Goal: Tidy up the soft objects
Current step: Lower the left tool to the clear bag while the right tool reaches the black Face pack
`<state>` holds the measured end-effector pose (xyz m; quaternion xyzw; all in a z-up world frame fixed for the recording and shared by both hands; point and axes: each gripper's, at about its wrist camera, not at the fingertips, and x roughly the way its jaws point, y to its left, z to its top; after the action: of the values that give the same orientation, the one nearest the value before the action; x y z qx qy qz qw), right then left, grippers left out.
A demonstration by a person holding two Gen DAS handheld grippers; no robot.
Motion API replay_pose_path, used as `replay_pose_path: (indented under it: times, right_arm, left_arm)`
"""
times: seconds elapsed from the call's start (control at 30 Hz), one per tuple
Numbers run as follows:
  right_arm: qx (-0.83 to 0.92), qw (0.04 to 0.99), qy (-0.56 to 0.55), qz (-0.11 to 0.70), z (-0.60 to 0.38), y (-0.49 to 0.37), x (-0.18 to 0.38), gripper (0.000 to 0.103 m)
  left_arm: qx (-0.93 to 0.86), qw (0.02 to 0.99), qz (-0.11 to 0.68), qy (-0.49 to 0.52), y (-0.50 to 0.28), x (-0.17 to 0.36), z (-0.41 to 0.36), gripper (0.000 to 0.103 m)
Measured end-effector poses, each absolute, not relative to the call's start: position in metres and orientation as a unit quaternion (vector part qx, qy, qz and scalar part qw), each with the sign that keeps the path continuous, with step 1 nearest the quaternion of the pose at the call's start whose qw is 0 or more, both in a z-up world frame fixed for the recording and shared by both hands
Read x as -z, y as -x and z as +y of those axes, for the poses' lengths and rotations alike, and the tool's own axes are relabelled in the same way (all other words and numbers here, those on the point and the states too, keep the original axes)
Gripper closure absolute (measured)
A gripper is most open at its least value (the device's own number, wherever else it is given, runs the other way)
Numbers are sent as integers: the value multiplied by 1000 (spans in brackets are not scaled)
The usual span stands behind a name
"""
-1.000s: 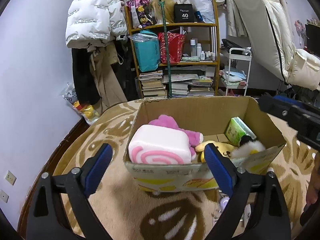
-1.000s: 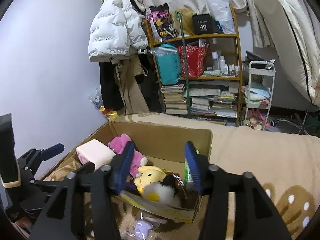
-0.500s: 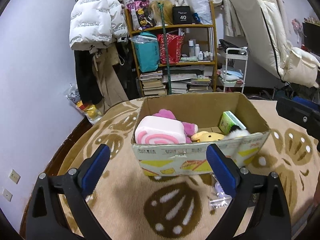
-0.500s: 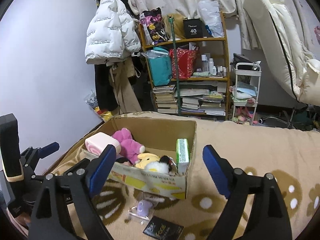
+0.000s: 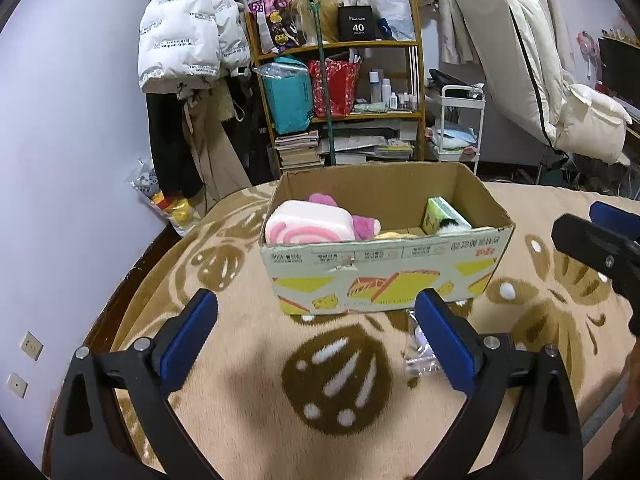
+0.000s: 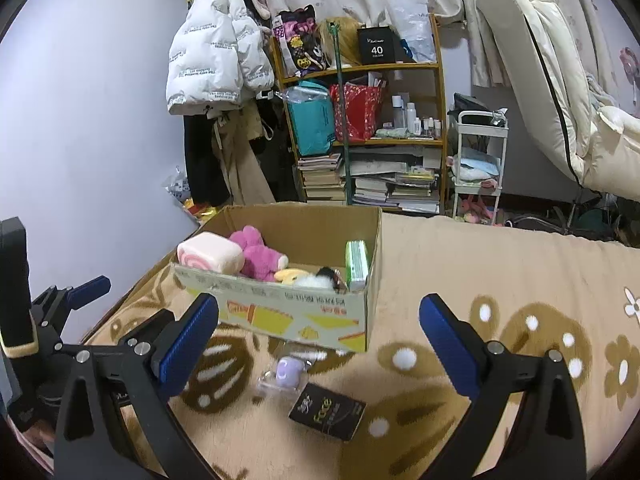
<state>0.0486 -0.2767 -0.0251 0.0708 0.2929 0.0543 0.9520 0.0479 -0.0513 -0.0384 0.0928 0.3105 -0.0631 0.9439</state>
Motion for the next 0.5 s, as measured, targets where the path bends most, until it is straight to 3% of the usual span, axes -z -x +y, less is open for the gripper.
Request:
replay_pose_path:
  times: [0.5]
  right_arm:
    - [-41, 921, -100, 375, -283, -62, 59, 0]
  left_arm:
    - [91, 920, 375, -66, -68, 67, -52, 5]
